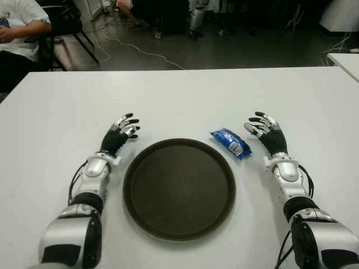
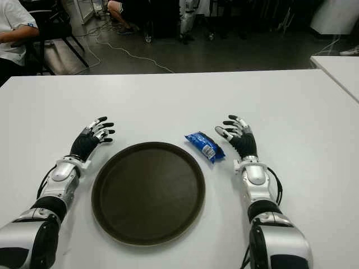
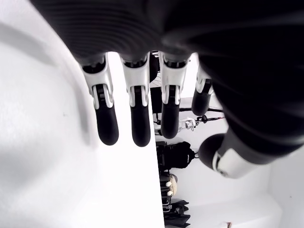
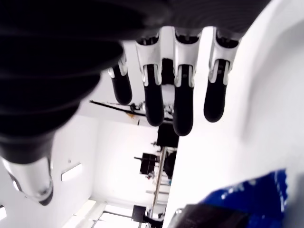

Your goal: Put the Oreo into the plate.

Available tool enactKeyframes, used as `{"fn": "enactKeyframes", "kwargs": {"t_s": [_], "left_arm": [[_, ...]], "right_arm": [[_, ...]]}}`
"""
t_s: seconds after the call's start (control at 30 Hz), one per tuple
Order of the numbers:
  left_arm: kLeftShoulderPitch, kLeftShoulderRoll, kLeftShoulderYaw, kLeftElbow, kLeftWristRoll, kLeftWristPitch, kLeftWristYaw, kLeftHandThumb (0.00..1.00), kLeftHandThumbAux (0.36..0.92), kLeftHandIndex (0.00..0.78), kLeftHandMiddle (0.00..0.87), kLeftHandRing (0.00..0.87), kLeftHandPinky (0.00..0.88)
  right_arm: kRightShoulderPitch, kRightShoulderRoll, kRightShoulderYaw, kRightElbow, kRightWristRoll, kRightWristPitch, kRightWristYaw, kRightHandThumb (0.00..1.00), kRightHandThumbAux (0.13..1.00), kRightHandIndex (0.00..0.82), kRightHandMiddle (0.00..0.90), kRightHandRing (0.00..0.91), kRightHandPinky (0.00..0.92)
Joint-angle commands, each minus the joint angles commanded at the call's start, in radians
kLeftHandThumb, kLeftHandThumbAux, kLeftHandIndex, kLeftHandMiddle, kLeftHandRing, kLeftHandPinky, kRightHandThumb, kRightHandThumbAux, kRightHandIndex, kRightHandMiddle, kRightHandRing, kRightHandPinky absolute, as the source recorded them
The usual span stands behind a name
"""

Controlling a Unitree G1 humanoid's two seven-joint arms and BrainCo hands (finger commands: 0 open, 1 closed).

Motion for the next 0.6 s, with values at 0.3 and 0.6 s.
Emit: {"fn": "enactKeyframes", "kwargs": {"t_s": [0.3, 0.6], "left_arm": [[0.001, 0.002, -0.005, 0.0, 0.007, -0.001, 0.014, 0.161, 0.658, 0.133, 0.218, 0.234, 0.3], [0.003, 0.004, -0.014, -0.002, 0.014, -0.019, 0.02, 0.149, 0.677, 0.143, 0.218, 0.227, 0.29]], "right_arm": [[-0.002, 0.003, -0.006, -0.011, 0.013, 0.024, 0.003, 0.007, 0.604, 0.215, 0.322, 0.348, 0.355], [-0.003, 0.002, -0.009, -0.012, 0.018, 0.034, 0.004, 0.034, 0.63, 0.21, 0.319, 0.348, 0.357]]}}
